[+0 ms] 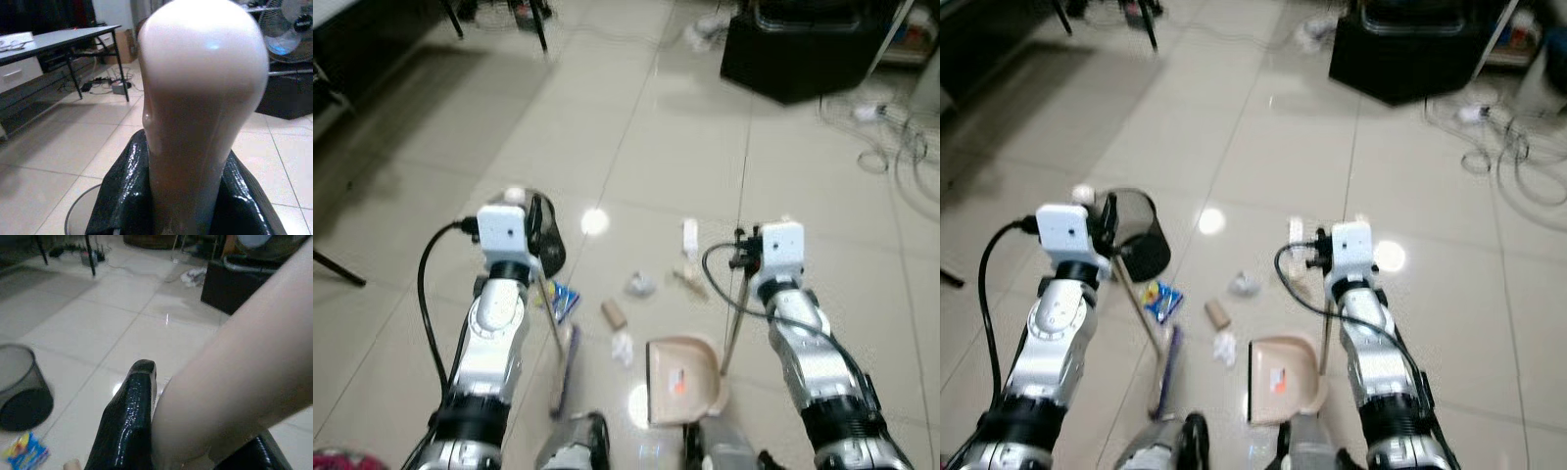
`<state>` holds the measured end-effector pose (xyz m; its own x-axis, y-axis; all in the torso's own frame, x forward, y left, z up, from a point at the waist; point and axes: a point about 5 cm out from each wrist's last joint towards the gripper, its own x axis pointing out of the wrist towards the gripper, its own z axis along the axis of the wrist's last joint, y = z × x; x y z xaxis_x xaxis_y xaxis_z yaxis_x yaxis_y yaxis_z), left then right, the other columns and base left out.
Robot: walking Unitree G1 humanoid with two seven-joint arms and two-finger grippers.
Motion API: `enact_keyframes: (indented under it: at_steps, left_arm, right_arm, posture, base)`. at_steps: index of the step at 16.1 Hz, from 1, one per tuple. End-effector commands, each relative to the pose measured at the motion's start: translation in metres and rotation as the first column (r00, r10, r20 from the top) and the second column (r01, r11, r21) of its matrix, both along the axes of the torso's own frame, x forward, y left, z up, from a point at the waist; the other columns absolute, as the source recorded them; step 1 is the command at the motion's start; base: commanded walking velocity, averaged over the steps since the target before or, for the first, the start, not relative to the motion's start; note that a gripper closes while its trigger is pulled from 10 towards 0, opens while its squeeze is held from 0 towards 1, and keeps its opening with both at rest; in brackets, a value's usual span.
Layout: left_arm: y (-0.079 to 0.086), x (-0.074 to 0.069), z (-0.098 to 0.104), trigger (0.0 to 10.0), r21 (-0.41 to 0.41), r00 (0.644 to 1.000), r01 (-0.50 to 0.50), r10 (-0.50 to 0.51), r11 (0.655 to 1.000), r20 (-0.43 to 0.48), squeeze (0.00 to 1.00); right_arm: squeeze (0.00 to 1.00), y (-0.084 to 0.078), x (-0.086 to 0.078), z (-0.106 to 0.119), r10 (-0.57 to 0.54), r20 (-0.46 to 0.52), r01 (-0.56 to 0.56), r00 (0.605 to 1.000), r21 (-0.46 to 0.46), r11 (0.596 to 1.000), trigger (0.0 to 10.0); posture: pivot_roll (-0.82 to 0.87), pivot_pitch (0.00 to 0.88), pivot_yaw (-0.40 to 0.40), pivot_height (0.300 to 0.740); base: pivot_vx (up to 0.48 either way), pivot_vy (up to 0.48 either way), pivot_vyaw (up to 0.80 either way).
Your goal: Sweep floor
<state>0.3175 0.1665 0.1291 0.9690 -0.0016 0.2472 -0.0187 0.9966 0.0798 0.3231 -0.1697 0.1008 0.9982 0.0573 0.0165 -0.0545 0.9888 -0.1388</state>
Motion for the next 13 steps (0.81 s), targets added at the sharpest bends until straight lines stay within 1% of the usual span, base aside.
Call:
enact_keyframes:
  at_steps: [1, 3, 4, 6, 7, 9, 11, 13]
  left_arm:
    - [0.004, 0.000, 0.006, 10.0, 0.008, 0.998, -0.010, 0.010, 1.000, 0.055, 0.00]
    - [-0.002, 0.001, 0.008, 10.0, -0.014, 0.995, 0.020, -0.019, 1.000, 0.096, 0.00]
    - [-0.004, 0.002, 0.008, 10.0, -0.021, 0.994, 0.034, -0.032, 0.999, 0.101, 0.00]
    - [-0.009, 0.004, 0.004, 10.0, -0.014, 0.994, 0.056, -0.054, 0.998, 0.093, 0.00]
    - [-0.011, 0.005, 0.004, 10.0, -0.007, 0.993, 0.065, -0.064, 0.998, 0.098, 0.00]
    - [-0.012, 0.006, 0.003, 10.0, -0.005, 0.991, 0.072, -0.071, 0.997, 0.110, 0.00]
    - [-0.014, 0.007, 0.001, 10.0, -0.003, 0.991, 0.078, -0.078, 0.997, 0.110, 0.00]
    - [-0.019, 0.010, 0.000, 10.0, -0.005, 0.990, 0.089, -0.088, 0.996, 0.108, 0.00]
  right_arm:
    - [0.00, -0.001, 0.002, 0.005, -0.008, 0.051, 0.009, 0.999, -0.009, 1.000, 10.0]
    - [0.00, -0.004, 0.006, 0.014, -0.019, 0.114, 0.020, 0.993, -0.009, 1.000, 10.0]
    - [0.00, -0.004, 0.008, 0.019, -0.022, 0.141, 0.024, 0.990, -0.011, 1.000, 10.0]
    - [0.00, -0.001, 0.011, 0.020, -0.011, 0.157, 0.019, 0.987, -0.049, 0.999, 10.0]
    - [0.00, 0.001, 0.012, 0.019, -0.013, 0.166, 0.022, 0.986, -0.053, 0.998, 10.0]
    - [0.00, 0.002, 0.012, 0.017, -0.035, 0.186, 0.051, 0.982, -0.082, 0.995, 10.0]
    - [0.00, 0.003, 0.011, 0.018, -0.059, 0.203, 0.078, 0.977, -0.084, 0.993, 10.0]
    - [0.00, 0.009, 0.013, 0.015, -0.063, 0.196, 0.081, 0.979, -0.081, 0.993, 10.0]
  posture:
    - [0.00, 0.358, 0.112, 0.740]
    - [0.00, 0.365, 0.119, 0.740]
    - [0.00, 0.378, 0.123, 0.740]
    - [0.01, 0.385, 0.124, 0.740]
    - [0.01, 0.387, 0.123, 0.740]
    - [0.02, 0.390, 0.123, 0.740]
    - [0.01, 0.386, 0.124, 0.740]
    - [0.00, 0.391, 0.124, 0.740]
  base:
    - [0.000, 0.000, 0.00]
    - [0.000, 0.000, 0.00]
    - [0.000, 0.000, 0.00]
    - [0.000, 0.000, 0.00]
    - [0.000, 0.000, 0.00]
    - [0.000, 0.000, 0.00]
    - [0.000, 0.000, 0.00]
    - [0.000, 0.000, 0.00]
